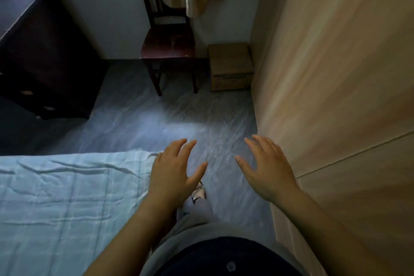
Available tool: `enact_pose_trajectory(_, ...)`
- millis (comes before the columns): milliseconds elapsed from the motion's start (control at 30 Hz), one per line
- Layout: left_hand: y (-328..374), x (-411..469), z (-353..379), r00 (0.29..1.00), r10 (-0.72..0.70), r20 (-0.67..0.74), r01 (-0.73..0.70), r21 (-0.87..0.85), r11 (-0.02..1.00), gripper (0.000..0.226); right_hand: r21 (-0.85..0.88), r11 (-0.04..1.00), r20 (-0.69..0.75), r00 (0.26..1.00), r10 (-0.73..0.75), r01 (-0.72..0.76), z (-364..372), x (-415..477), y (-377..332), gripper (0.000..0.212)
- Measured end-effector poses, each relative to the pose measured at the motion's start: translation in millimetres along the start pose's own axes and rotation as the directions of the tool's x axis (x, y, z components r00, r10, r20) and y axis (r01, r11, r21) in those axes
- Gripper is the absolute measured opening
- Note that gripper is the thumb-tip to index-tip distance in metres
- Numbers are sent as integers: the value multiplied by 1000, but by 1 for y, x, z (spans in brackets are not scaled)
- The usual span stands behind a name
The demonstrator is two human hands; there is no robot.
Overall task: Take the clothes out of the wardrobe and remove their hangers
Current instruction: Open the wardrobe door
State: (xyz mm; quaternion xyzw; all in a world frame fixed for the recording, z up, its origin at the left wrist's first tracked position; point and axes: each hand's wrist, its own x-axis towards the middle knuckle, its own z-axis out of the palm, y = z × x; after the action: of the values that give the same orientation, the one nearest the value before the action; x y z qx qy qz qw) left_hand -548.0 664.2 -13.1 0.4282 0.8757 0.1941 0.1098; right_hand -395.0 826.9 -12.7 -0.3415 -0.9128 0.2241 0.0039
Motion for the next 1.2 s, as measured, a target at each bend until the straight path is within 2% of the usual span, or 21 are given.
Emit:
enact_pose_trajectory(167,-5,158,-42,988,151,19,-152,81,985,73,42,998,-167,985,49,-42,-54,125,-15,80)
enact_pose_trajectory(333,16,277,-65,948,307,85,-315,105,943,73,114,989,-376,917,132,-96,-106,208,-9,72)
enact_pose_trajectory(567,72,440,-61,850,505,148,-520,91,849,74,140,972,-579,782,233,-186,-165,303,37,66)
enact_pose_trajectory(733,136,532,-53,729,659,187,-678,61,733,75,87,975,-774,603,194,-202,-232,348,65,57)
enact_pose_trajectory(900,216,594,-54,545,816,191,-825,-47,563,74,143,937,-842,458,285,-319,-259,354,79,50)
enact_pose_trajectory(967,249,614,-54,410,901,145,-901,-90,425,70,142,917,-877,383,291,-373,-260,352,81,45)
enact_pose_trajectory(1033,277,634,-52,232,971,57,-963,-129,238,67,126,889,-917,290,273,-440,-259,352,80,41)
enact_pose_trajectory(1100,298,653,-46,69,996,-61,-988,-145,59,64,143,838,-949,169,268,-527,-259,354,80,37)
enact_pose_trajectory(1200,319,680,-40,-120,970,-210,-976,-152,-154,67,279,755,-946,-33,324,-593,-258,368,79,44)
